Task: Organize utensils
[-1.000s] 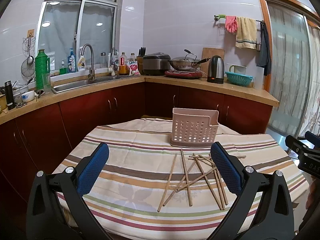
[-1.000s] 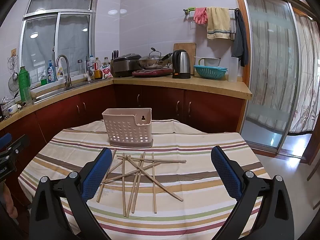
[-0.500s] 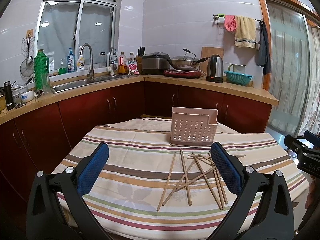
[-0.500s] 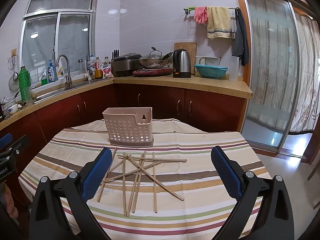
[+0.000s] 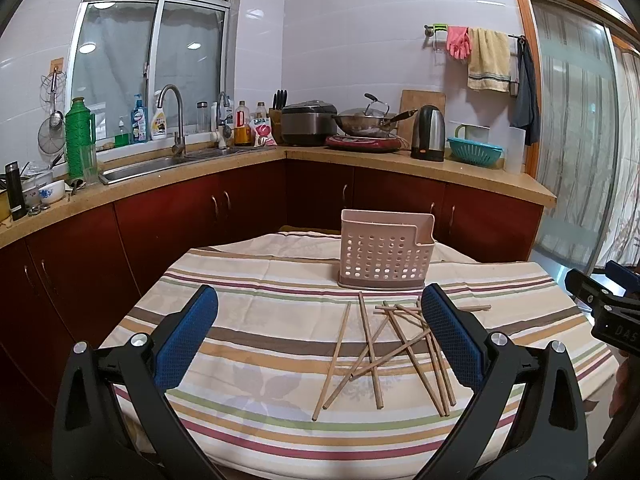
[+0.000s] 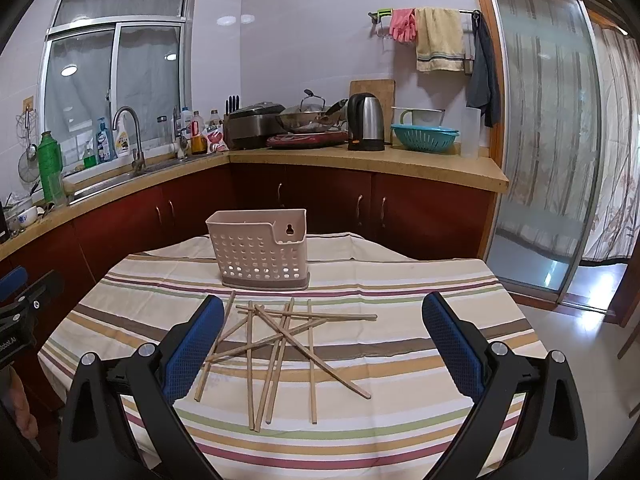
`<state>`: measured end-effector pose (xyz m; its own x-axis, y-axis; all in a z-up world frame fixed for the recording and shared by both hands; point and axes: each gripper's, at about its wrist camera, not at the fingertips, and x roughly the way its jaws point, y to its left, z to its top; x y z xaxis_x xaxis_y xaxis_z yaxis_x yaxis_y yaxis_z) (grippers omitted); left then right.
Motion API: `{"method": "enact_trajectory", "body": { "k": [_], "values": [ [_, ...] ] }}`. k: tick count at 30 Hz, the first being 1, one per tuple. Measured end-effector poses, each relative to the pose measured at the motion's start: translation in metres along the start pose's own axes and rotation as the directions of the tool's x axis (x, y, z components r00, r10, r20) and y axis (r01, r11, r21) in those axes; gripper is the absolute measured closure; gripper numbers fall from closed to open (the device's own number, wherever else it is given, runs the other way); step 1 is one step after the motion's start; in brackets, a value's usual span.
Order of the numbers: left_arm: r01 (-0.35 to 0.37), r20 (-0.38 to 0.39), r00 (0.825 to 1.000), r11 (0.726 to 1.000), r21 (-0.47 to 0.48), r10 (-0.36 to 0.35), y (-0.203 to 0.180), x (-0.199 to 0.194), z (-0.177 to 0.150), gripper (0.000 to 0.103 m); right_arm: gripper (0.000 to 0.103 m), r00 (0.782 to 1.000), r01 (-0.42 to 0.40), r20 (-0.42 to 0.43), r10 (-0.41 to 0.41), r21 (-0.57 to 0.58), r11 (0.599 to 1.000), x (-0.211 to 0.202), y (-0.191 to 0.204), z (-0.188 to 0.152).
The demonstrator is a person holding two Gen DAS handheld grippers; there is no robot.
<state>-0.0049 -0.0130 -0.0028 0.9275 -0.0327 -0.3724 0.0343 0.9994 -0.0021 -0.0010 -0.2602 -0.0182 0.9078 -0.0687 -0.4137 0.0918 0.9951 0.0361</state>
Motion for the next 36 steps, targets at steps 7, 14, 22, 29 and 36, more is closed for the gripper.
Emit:
{"method": "enact_trajectory", "body": {
  "k": [7,14,22,29,36],
  "values": [
    [0.010,-0.033,0.999,1.000,0.003,-0.010,0.006,0.019,-0.012,0.004,0.006,0.999,-0.007,-0.035,0.007,0.013,1.000,0.014,-0.006,-0.011],
    [0.016,-0.152,0.988,1.000,0.024,-0.013,0.010,0.064,-0.045,0.005,0.006,0.993,-0.014,-0.119,0.015,0.011,1.000,0.052,-0.014,-0.042],
    [0.018,-0.330,0.944,0.999,0.035,-0.005,0.018,0.122,-0.094,0.029,0.007,0.975,-0.031,-0.220,0.035,0.023,0.999,0.091,-0.022,-0.075],
    [0.032,-0.431,0.902,0.999,0.037,-0.013,0.020,0.154,-0.118,0.043,0.008,0.962,-0.050,-0.265,0.060,0.047,0.998,0.108,-0.027,-0.088],
    [0.049,-0.454,0.891,0.998,0.043,-0.025,0.024,0.166,-0.125,0.048,0.010,0.956,-0.062,-0.284,0.072,0.045,0.997,0.119,-0.026,-0.091]
  ]
}}
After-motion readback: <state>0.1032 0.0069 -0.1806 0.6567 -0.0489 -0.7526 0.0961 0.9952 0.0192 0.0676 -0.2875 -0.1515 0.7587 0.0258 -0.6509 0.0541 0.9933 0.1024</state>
